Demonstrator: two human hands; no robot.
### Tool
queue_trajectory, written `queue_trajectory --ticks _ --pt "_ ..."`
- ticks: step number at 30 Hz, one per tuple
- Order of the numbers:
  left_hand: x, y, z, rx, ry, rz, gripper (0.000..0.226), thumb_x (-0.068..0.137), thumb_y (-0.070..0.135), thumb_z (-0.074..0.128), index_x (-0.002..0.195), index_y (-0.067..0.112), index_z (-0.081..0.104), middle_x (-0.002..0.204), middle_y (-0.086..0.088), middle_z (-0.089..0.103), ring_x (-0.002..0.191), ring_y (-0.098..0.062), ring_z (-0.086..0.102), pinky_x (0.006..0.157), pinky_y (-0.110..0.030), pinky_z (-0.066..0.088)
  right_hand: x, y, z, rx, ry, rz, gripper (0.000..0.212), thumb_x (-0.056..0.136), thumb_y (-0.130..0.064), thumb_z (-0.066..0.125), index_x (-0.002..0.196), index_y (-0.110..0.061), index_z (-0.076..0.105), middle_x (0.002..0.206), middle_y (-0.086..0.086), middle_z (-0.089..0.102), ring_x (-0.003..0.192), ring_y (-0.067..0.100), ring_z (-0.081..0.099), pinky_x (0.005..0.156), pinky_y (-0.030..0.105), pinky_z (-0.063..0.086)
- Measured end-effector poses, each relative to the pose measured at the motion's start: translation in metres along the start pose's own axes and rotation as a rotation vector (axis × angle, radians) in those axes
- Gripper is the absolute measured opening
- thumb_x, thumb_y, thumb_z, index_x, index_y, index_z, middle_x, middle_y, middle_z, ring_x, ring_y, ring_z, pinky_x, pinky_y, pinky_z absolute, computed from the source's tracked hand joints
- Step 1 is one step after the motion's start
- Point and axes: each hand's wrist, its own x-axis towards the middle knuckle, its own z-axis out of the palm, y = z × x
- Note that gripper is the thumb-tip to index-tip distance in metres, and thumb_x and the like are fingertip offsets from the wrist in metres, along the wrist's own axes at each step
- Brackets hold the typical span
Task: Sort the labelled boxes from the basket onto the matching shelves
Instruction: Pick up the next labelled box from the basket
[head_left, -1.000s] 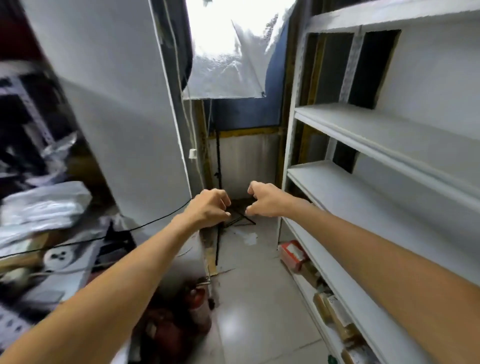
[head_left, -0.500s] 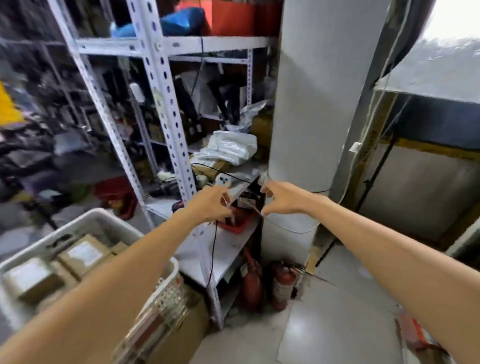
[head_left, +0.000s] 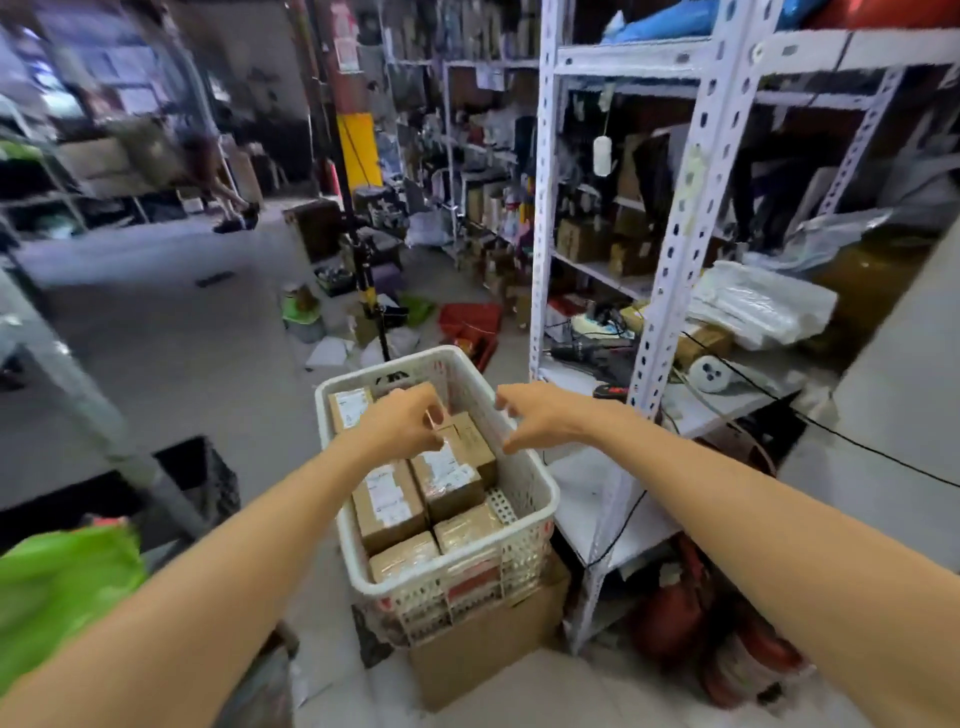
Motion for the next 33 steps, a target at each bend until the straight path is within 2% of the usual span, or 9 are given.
queue_trajectory --ticks 4,7,11,15,20,24,28,30,33 --pt "0.003 -0.056 -0.009 -0.023 -0.01 -0.098 0.031 0.077 0.027 0.074 0.105 0.017 0.064 0.103 0.001 0.067 0.094 -0.018 0.062 0.082 -0.036 0.053 0.051 -0.032 0.005 -0.009 -0.043 -0.074 0.062 0.086 -0.024 0.069 0.139 -0.009 0.041 0.139 0.007 0.047 0.125 0.024 0.046 0.091 0.027 0.038" --pt "0.017 -0.091 -0.013 -0.028 -0.019 -0.136 0.029 0.08 0.024 0.072 0.106 0.015 0.062 0.104 0.0 0.066 0.097 -0.018 0.061 0.081 -0.034 0.052 0.093 -0.047 0.006 -0.037 -0.087 -0.087 0.066 0.084 -0.027 0.071 0.14 -0.009 0.04 0.141 0.008 0.046 0.125 0.024 0.046 0.09 0.028 0.039" --pt "0.041 -0.135 -0.016 -0.037 -0.025 -0.181 0.026 0.081 0.026 0.071 0.104 0.018 0.062 0.104 0.001 0.064 0.094 -0.018 0.06 0.083 -0.037 0.053 0.154 -0.065 -0.001 -0.087 -0.101 -0.111 0.06 0.084 -0.029 0.071 0.133 -0.008 0.044 0.136 0.009 0.05 0.119 0.024 0.049 0.08 0.028 0.037" --pt "0.058 -0.172 -0.016 -0.047 -0.055 -0.231 0.028 0.08 0.031 0.071 0.104 0.02 0.062 0.104 0.002 0.064 0.094 -0.019 0.061 0.085 -0.039 0.053 0.2 -0.093 -0.003 -0.064 -0.097 -0.14 0.063 0.083 -0.03 0.072 0.136 -0.007 0.047 0.132 0.009 0.054 0.117 0.024 0.053 0.089 0.031 0.045" --pt "0.079 -0.208 -0.017 -0.08 -0.055 -0.286 0.033 0.077 0.034 0.073 0.105 0.021 0.062 0.105 0.001 0.065 0.093 -0.018 0.062 0.08 -0.036 0.054 0.239 -0.117 0.001 -0.086 -0.163 -0.197 0.055 0.085 -0.025 0.071 0.133 -0.011 0.049 0.13 0.005 0.056 0.118 0.022 0.053 0.089 0.028 0.042" --pt "0.095 -0.229 -0.018 -0.1 -0.042 -0.336 0.032 0.078 0.03 0.069 0.106 0.019 0.063 0.104 -0.002 0.066 0.091 -0.02 0.063 0.083 -0.04 0.055 0.273 -0.118 0.006 -0.119 -0.216 -0.222 0.064 0.081 -0.027 0.073 0.138 -0.015 0.045 0.136 0.004 0.053 0.121 0.023 0.051 0.093 0.031 0.042" --pt "0.107 -0.247 -0.011 -0.117 -0.059 -0.398 0.035 0.08 0.031 0.07 0.111 0.016 0.062 0.107 -0.003 0.067 0.095 -0.022 0.063 0.084 -0.039 0.055 0.315 -0.111 0.013 -0.144 -0.223 -0.244 0.065 0.08 -0.03 0.072 0.137 -0.017 0.046 0.132 0.001 0.054 0.117 0.022 0.052 0.094 0.035 0.046" --pt "0.116 -0.256 -0.008 -0.12 -0.06 -0.424 0.036 0.081 0.033 0.07 0.112 0.016 0.061 0.108 -0.003 0.066 0.094 -0.022 0.063 0.077 -0.036 0.055 0.336 -0.108 0.018 -0.168 -0.236 -0.254 0.065 0.08 -0.032 0.071 0.137 -0.013 0.045 0.132 0.005 0.054 0.115 0.024 0.053 0.093 0.037 0.047" --pt "0.133 -0.262 -0.005 -0.13 -0.081 -0.456 0.032 0.082 0.03 0.069 0.11 0.016 0.062 0.108 -0.003 0.066 0.092 -0.022 0.063 0.077 -0.035 0.055 0.368 -0.108 0.023 -0.182 -0.269 -0.269 0.057 0.079 -0.035 0.071 0.126 -0.011 0.05 0.122 0.005 0.057 0.1 0.021 0.054 0.081 0.036 0.048"
